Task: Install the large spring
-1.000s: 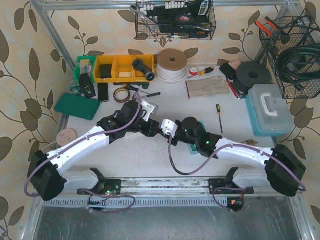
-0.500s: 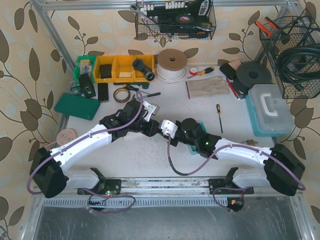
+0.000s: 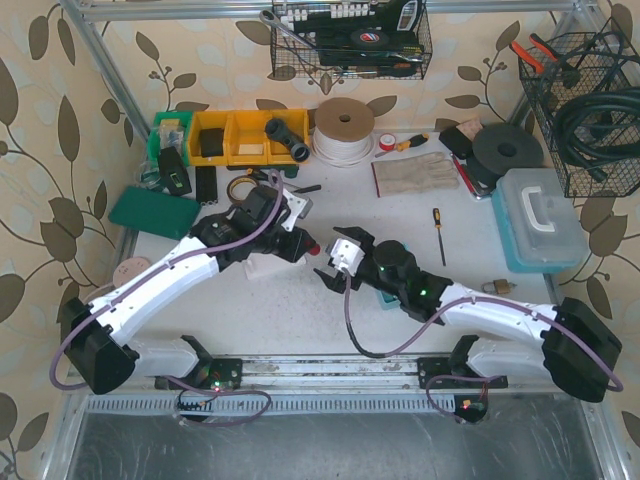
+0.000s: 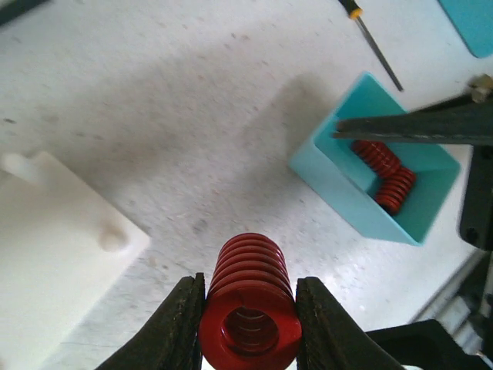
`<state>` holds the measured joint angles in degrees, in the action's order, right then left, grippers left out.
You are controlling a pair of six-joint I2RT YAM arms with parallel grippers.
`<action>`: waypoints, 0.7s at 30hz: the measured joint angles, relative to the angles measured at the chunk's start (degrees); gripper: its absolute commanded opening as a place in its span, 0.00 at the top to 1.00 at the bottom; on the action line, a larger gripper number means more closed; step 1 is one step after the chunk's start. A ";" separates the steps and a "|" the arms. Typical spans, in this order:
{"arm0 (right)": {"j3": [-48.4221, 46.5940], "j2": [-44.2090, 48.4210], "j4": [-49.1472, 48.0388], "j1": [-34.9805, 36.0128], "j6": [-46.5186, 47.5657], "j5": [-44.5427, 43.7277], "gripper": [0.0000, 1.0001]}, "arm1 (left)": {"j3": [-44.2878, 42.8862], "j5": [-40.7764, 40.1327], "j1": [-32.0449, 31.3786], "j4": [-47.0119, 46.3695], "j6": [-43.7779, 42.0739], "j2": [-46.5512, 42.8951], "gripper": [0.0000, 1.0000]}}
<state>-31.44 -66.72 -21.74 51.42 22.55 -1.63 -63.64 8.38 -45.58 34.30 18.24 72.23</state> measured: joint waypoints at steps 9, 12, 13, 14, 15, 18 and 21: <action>2.93 5.11 -2.36 -0.33 -3.82 -12.57 0.00 | -7.15 -10.95 5.70 5.51 -5.16 5.29 1.00; 1.29 6.62 1.44 -1.49 -10.32 -18.88 0.00 | -9.51 -14.45 6.64 6.69 -6.73 9.70 1.00; 0.13 6.75 3.37 -2.19 -12.50 -20.65 0.00 | -10.14 -15.15 6.73 6.91 -7.17 11.06 1.00; -1.18 6.82 5.35 -2.99 -14.67 -22.45 0.00 | -10.86 -15.78 7.34 7.15 -7.63 12.48 1.00; -2.19 7.04 6.84 -3.76 -16.59 -24.06 0.01 | -11.43 -15.96 7.78 7.23 -7.96 13.86 1.00; -2.58 9.42 9.68 -4.96 -20.13 -27.41 0.01 | -12.39 -16.35 9.35 7.26 -8.72 16.87 1.00; -1.66 12.70 10.38 -5.44 -21.90 -29.29 0.01 | -13.14 -16.96 10.99 7.28 -9.16 18.88 1.00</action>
<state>-33.10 -54.02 -11.35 45.98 0.64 -30.92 -76.77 -8.58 -34.59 41.58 9.08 91.11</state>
